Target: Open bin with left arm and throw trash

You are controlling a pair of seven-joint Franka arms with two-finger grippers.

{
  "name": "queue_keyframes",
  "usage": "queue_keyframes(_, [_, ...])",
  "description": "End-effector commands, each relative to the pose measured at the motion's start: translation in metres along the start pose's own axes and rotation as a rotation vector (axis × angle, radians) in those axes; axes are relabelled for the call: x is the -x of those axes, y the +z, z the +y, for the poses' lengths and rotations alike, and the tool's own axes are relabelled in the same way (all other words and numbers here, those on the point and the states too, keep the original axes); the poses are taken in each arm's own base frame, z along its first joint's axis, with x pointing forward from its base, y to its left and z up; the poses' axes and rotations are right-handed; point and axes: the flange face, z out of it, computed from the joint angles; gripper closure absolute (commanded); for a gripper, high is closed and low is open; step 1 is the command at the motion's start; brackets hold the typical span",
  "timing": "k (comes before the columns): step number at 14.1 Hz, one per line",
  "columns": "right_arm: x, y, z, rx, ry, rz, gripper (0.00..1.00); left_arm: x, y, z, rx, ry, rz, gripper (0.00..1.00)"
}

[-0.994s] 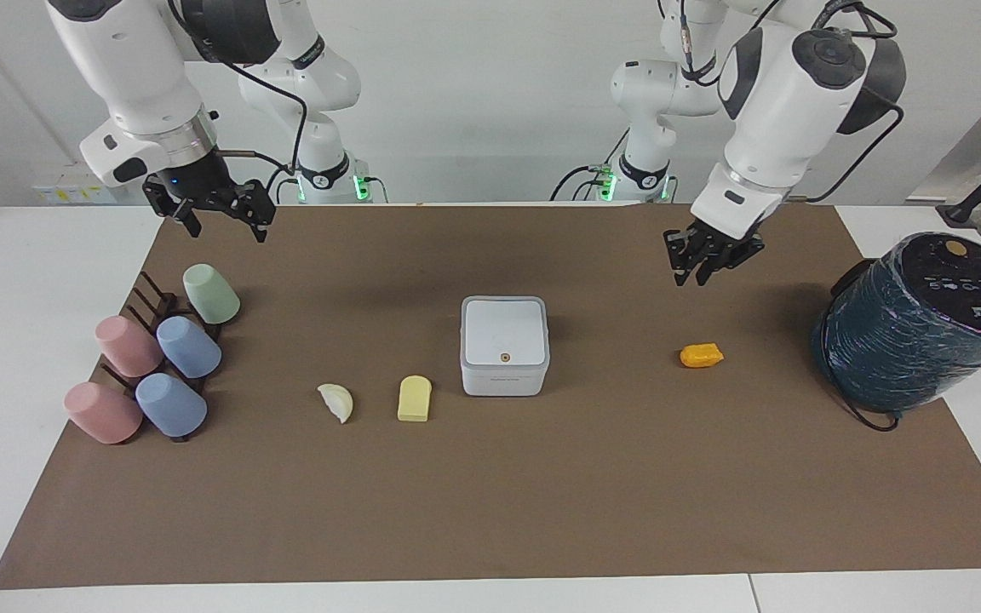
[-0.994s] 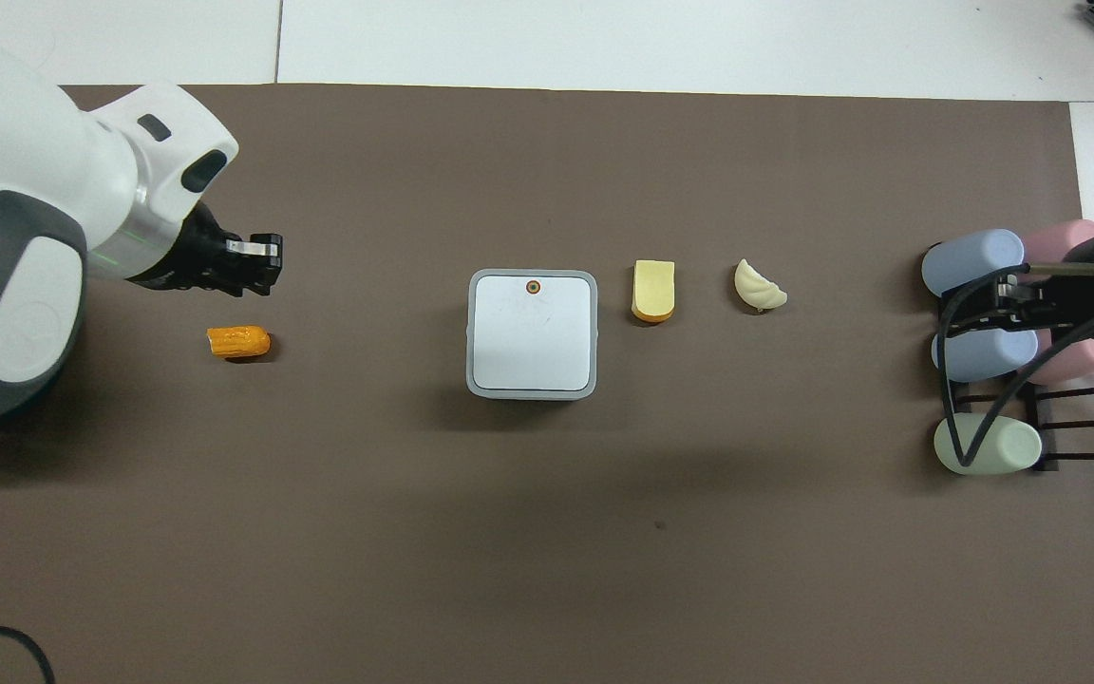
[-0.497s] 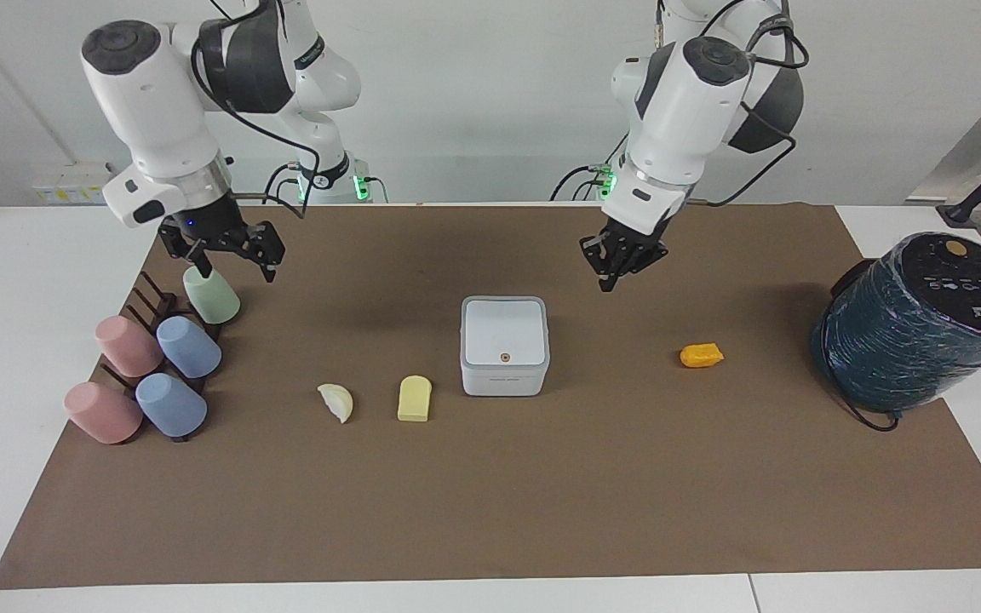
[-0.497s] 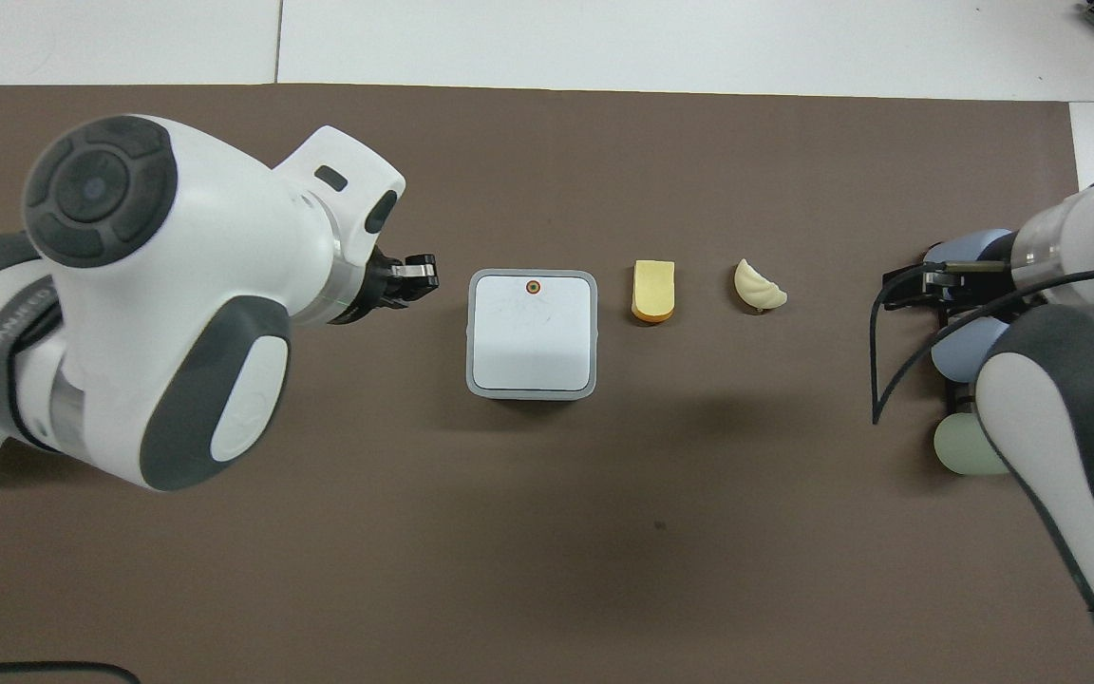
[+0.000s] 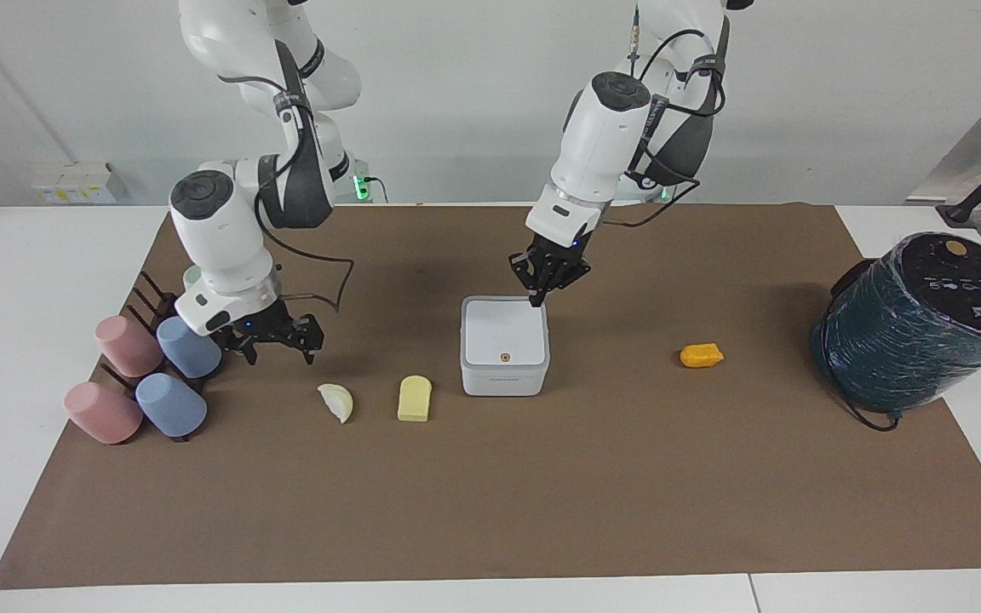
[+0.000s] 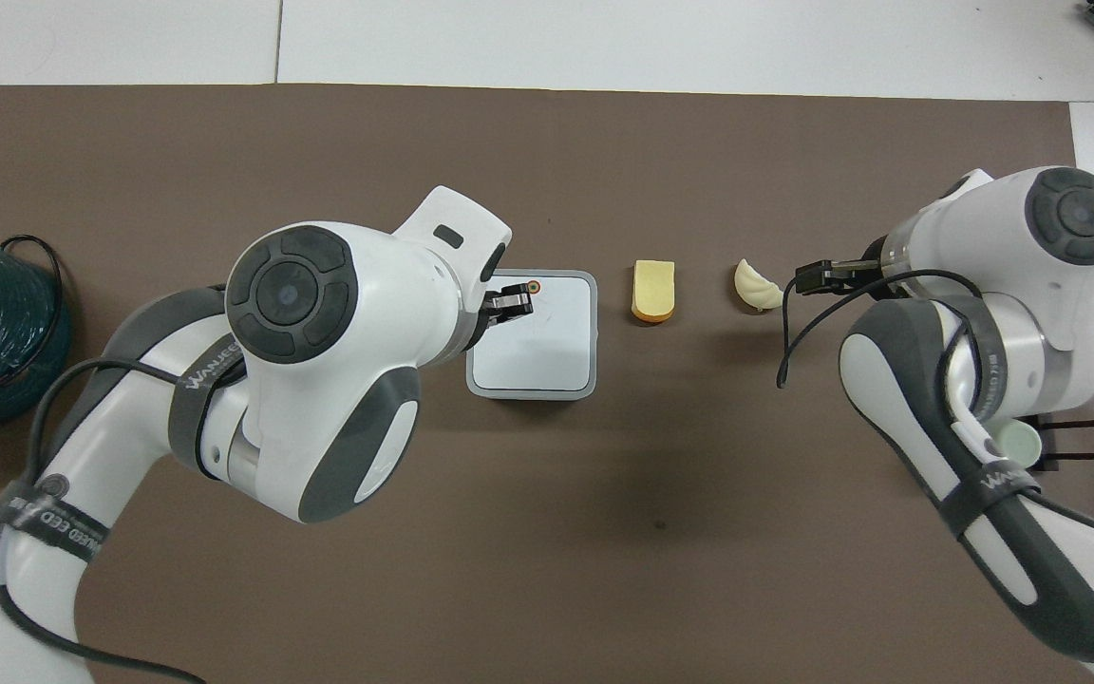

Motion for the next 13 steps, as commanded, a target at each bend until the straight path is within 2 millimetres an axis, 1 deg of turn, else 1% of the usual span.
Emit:
queue_keyframes(1, [-0.007, 0.032, -0.017, -0.017, -0.066, 0.026, 0.0, 0.007, 0.008, 0.001, 0.045, -0.021, 0.019, 1.0])
queue_keyframes(3, [-0.006, 0.053, -0.025, -0.015, -0.086, 0.013, 0.0, 0.014, 0.017, 0.003, 0.045, -0.014, 0.018, 1.0])
queue_keyframes(4, [-0.006, 0.062, -0.035, -0.017, -0.109, 0.02, 0.0, 0.015, 0.02, 0.002, 0.048, -0.014, 0.023, 1.0])
queue_keyframes(5, [-0.004, 0.073, -0.038, -0.014, -0.12, 0.009, 0.05, 0.021, 0.026, 0.003, 0.047, -0.007, 0.021, 1.0])
queue_keyframes(6, [-0.005, 0.083, -0.039, -0.012, -0.124, 0.013, 0.26, 0.027, 0.031, 0.007, 0.051, 0.003, 0.022, 1.0])
queue_keyframes(7, [-0.006, 0.088, -0.045, -0.017, -0.132, 0.035, 0.52, 0.027, 0.036, 0.006, 0.051, 0.001, 0.023, 1.0])
queue_keyframes(8, [-0.008, 0.089, -0.046, -0.018, -0.132, 0.048, 0.84, 0.028, 0.047, 0.008, 0.046, 0.001, 0.015, 1.0])
queue_keyframes(9, [-0.01, 0.085, -0.048, -0.02, -0.134, 0.058, 1.0, 0.033, 0.06, 0.014, 0.049, 0.009, 0.014, 1.0])
queue_keyframes(10, [-0.011, 0.083, -0.047, -0.019, -0.13, 0.062, 1.0, 0.035, 0.071, 0.017, 0.051, 0.003, 0.015, 1.0])
queue_keyframes(11, [-0.012, 0.076, -0.048, -0.02, -0.131, 0.068, 1.0, 0.038, 0.077, 0.018, 0.047, 0.002, 0.01, 1.0])
queue_keyframes(13, [-0.011, 0.05, -0.048, -0.02, -0.132, 0.084, 1.0, 0.043, 0.079, 0.022, 0.045, 0.008, 0.003, 1.0])
